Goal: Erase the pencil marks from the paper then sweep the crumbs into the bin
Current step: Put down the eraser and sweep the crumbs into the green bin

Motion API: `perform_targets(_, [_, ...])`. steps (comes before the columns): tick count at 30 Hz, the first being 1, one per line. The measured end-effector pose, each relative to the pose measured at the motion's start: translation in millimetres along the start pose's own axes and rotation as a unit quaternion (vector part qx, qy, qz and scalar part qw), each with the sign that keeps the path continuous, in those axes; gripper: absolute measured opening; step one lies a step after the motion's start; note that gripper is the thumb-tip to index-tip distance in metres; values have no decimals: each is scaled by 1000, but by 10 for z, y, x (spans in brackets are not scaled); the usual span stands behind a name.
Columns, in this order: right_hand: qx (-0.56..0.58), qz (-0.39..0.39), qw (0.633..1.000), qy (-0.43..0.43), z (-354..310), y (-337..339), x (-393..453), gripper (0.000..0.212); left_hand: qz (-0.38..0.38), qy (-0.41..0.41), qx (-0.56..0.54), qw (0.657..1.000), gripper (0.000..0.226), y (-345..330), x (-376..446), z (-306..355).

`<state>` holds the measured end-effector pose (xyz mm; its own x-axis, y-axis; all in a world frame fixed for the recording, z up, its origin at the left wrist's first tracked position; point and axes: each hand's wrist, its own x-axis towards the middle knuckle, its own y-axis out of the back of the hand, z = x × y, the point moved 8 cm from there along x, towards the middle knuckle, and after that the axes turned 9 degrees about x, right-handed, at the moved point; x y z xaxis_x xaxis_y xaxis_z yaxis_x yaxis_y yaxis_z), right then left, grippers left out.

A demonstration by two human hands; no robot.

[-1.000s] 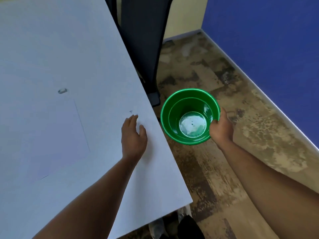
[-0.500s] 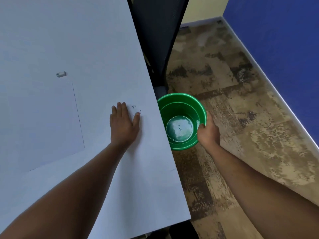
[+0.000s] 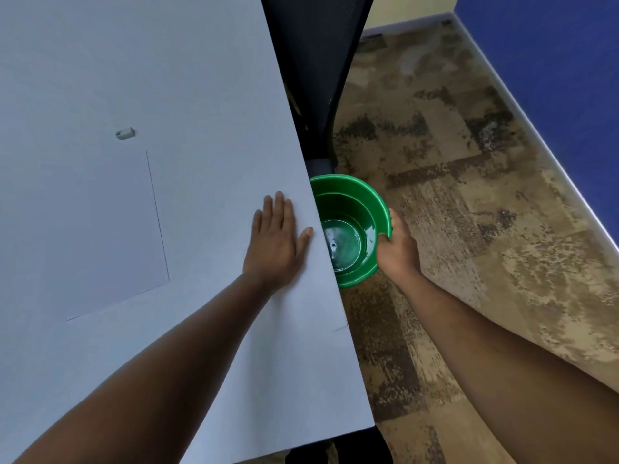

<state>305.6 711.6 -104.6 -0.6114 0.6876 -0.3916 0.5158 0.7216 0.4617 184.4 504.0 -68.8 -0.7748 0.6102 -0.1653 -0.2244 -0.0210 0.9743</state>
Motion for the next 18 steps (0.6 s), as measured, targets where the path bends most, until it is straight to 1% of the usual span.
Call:
perform_targets(3, [-3, -2, 1000, 9, -27, -24, 9, 56, -1, -56, -12, 998, 79, -17, -88, 275])
perform_targets(5, [-4, -3, 1000, 11, -41, -37, 0, 55, -4, -93, -43, 995, 73, -1, -140, 475])
perform_targets(8, [-11, 0, 1000, 15, -53, -31, -19, 54, 26, -123, -94, 988, 68, 101, -171, 699])
perform_targets(9, [-13, -1, 1000, 14, -48, -29, -23, 54, 51, -111, -111, 986, 67, 147, -174, 698])
perform_targets(10, [-13, -3, 1000, 11, -34, -29, -29, 55, 81, -79, -128, 985, 67, 190, -178, 640])
perform_targets(12, [-10, -7, 1000, 1, 2, -26, -45, 58, 131, 39, -144, 980, 69, 221, -218, 374])
perform_targets(13, [-8, -6, 1000, -3, 17, -23, -56, 58, 136, 102, -139, 976, 71, 207, -256, 226])
perform_targets(14, [-6, -5, 1000, -4, 26, -22, -63, 59, 121, 146, -128, 973, 74, 169, -284, 112])
perform_targets(15, [-5, -3, 1000, -5, 31, -23, -70, 58, 94, 167, -113, 975, 77, 121, -302, 52])
perform_targets(16, [-4, -2, 1000, -6, 33, -24, -79, 58, 67, 169, -96, 979, 80, 69, -311, 34])
perform_targets(18, [-2, -6, 1000, -10, 46, -39, -101, 59, 31, 149, -56, 987, 84, -15, -302, 77])
